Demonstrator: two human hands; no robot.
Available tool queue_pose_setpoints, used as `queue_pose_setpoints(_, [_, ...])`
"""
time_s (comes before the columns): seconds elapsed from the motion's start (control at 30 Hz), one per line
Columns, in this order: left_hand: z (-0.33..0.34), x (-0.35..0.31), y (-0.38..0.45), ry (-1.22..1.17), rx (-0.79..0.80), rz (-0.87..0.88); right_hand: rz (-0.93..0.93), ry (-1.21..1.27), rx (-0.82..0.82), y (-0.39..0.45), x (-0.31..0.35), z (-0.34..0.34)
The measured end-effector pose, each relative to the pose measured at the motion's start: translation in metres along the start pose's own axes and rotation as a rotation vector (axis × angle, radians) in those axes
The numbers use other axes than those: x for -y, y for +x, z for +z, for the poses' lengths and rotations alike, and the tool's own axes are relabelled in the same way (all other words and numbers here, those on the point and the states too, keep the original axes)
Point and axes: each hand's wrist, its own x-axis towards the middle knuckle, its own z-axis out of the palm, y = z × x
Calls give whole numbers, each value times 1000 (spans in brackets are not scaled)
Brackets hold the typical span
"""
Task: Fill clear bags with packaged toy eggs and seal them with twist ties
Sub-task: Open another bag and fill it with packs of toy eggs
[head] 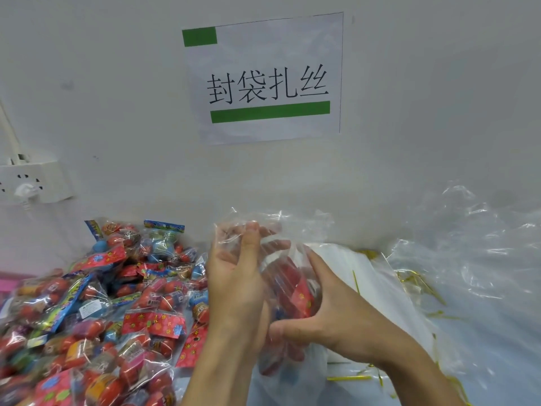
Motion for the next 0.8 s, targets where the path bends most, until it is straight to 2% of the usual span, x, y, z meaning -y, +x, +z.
queue_pose_setpoints(0.17, [-6, 0, 2, 171, 49, 76, -1, -32, -164, 1, -7, -3])
queue_pose_setpoints(0.27, [-13, -3, 4, 411, 74, 177, 19, -61, -170, 0, -10, -9])
queue_pose_setpoints(0.37, [-19, -8, 5, 520, 116, 219, 25, -67, -162, 0, -12, -11])
queue_pose_setpoints(0.43, [-24, -11, 5, 573, 148, 185, 21, -67, -190, 1, -13, -12])
queue_pose_setpoints(0.6, [-40, -11, 9, 700, 230, -33, -14, 70, -290, -1, -10, -17])
queue_pose_setpoints(0.73, [-41, 2, 4, 853, 443, -208, -36, 151, -246, -3, -6, -19])
queue_pose_setpoints(0.8, [-36, 13, 2, 860, 431, -174, -41, 158, -196, -4, -6, -18])
